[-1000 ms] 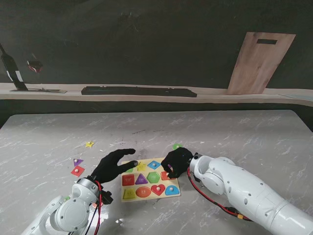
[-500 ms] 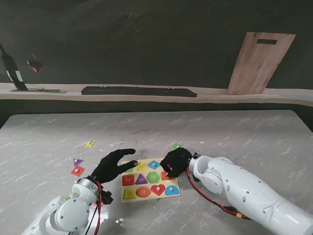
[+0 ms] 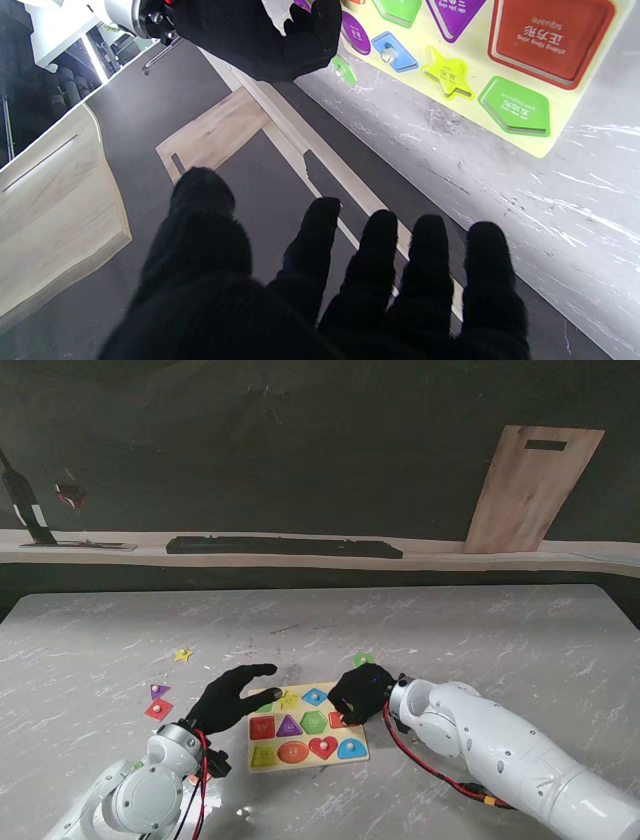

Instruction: Fit puzzle pieces into a puzzle board

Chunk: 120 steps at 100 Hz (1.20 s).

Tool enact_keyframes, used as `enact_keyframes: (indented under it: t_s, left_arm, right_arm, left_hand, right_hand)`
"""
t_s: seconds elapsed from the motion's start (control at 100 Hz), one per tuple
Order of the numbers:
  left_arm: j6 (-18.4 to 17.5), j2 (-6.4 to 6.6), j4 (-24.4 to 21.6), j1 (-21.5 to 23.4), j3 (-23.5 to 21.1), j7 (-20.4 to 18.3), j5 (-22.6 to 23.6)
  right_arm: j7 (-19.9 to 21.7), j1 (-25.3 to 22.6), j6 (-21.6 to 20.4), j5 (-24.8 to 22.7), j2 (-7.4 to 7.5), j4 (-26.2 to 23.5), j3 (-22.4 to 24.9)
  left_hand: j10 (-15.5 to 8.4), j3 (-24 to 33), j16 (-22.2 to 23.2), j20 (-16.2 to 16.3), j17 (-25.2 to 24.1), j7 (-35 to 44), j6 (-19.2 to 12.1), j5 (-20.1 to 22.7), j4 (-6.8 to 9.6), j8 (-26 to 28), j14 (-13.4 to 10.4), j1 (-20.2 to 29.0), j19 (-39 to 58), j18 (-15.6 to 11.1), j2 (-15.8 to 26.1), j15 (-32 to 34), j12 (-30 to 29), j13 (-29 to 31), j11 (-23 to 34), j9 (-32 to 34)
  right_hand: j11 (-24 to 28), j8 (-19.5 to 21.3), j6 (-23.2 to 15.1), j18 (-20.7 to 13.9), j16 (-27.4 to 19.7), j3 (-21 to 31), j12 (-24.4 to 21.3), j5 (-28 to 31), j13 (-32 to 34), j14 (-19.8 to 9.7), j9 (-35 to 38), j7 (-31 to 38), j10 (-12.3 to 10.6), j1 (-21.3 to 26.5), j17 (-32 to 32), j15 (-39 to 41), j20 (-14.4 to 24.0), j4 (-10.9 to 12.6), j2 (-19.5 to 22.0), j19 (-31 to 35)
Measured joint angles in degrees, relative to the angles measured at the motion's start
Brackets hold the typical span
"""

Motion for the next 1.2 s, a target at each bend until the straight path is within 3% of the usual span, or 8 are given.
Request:
enact_keyframes:
  t_s: [0.46, 0.72, 0.85, 0.93, 1.03, 1.2]
  left_arm:
    - [0.03, 0.0, 0.01, -0.01, 0.02, -0.05, -0.02]
    - [0.02, 0.0, 0.01, -0.01, 0.02, -0.03, -0.02]
    - [0.03, 0.0, 0.04, -0.05, 0.04, -0.05, -0.04]
    - [0.03, 0.0, 0.06, -0.06, 0.05, -0.07, -0.07]
    - [0.03, 0.0, 0.06, -0.07, 0.05, -0.07, -0.07]
    - [0.03, 0.0, 0.1, -0.08, 0.06, -0.06, -0.07]
  right_arm:
    - [1.09, 0.24, -1.31, 0.19, 0.18, -0.14, -0.14]
    - [3.31, 0.51, 1.95, 0.76, 0.21, -1.27, -0.69]
    - [3.97, -0.56, 3.43, -0.27, 0.26, -2.55, 0.54]
    - [4.77, -1.1, 4.31, -0.64, 0.32, -3.37, 1.12]
    - [5.45, -1.78, 5.43, -0.7, 0.34, -4.13, 1.86]
    - [5.69, -3.39, 7.4, -1.2, 0.35, -5.12, 3.6]
  left_hand:
    - [0.0, 0.0, 0.0, 0.0, 0.0, 0.0, 0.0, 0.0, 0.0, 0.0, 0.0, 0.0, 0.0, 0.0, 0.06, 0.0, 0.0, 0.0, 0.0, 0.0]
    - [0.0, 0.0, 0.0, 0.0, -0.01, 0.0, 0.0, 0.0, 0.0, 0.0, 0.0, 0.0, 0.0, 0.0, 0.06, 0.0, 0.0, 0.0, 0.0, 0.0]
    - [0.0, 0.0, 0.0, 0.0, -0.01, 0.0, 0.0, 0.0, 0.0, 0.0, 0.0, 0.0, 0.0, 0.0, 0.07, 0.0, 0.0, 0.0, 0.0, 0.0]
    - [0.0, 0.0, 0.0, 0.0, 0.0, 0.0, 0.0, 0.0, 0.0, 0.0, 0.0, 0.0, 0.0, 0.0, 0.07, 0.0, 0.0, 0.0, 0.0, 0.0]
    - [0.0, 0.0, 0.0, 0.0, -0.01, 0.0, 0.0, 0.0, 0.0, 0.0, 0.0, 0.0, 0.0, 0.0, 0.07, 0.0, 0.0, 0.0, 0.0, 0.0]
    - [0.0, 0.0, 0.0, 0.0, -0.01, 0.0, 0.0, 0.0, 0.0, 0.0, 0.0, 0.0, 0.0, 0.0, 0.07, 0.0, 0.0, 0.0, 0.0, 0.0]
  right_hand:
    - [0.01, -1.61, 0.89, -0.02, 0.0, 2.45, -0.13, 0.5, 0.0, 0.54, 0.01, -1.31, 0.01, -0.63, -0.37, 0.02, 0.0, -0.02, -0.02, 0.0]
    - [-0.02, -1.59, -1.84, -0.02, 0.0, -4.57, 0.05, 1.21, -0.06, 1.31, 0.01, -1.63, 0.08, -3.17, -1.25, 0.02, 0.0, 0.33, 4.24, 0.0]
    - [-0.02, 0.97, -1.53, 0.65, 0.0, -7.42, 0.05, 3.92, -0.11, 2.01, -0.01, -5.61, 0.49, -6.01, -1.37, 0.02, 0.02, 1.81, 6.82, 0.0]
    - [-0.02, 4.44, -0.91, 0.76, 0.0, -8.88, 0.05, 5.18, -0.11, 2.56, 1.22, -8.34, 0.58, -7.24, -1.25, 0.15, 0.04, 4.7, 8.56, 0.06]
    - [-0.02, 7.23, -0.42, 1.38, 0.0, -11.21, 0.05, 6.85, 1.13, 3.24, 1.93, -10.78, 1.25, -9.33, -0.75, 0.29, 0.09, 4.75, 9.2, 0.57]
    - [0.04, 7.95, 0.77, 2.12, 0.0, -12.74, 0.05, 8.99, 1.59, 3.61, 2.66, -11.28, 1.92, -10.76, -0.17, 0.92, 0.66, 4.78, 9.92, 1.25]
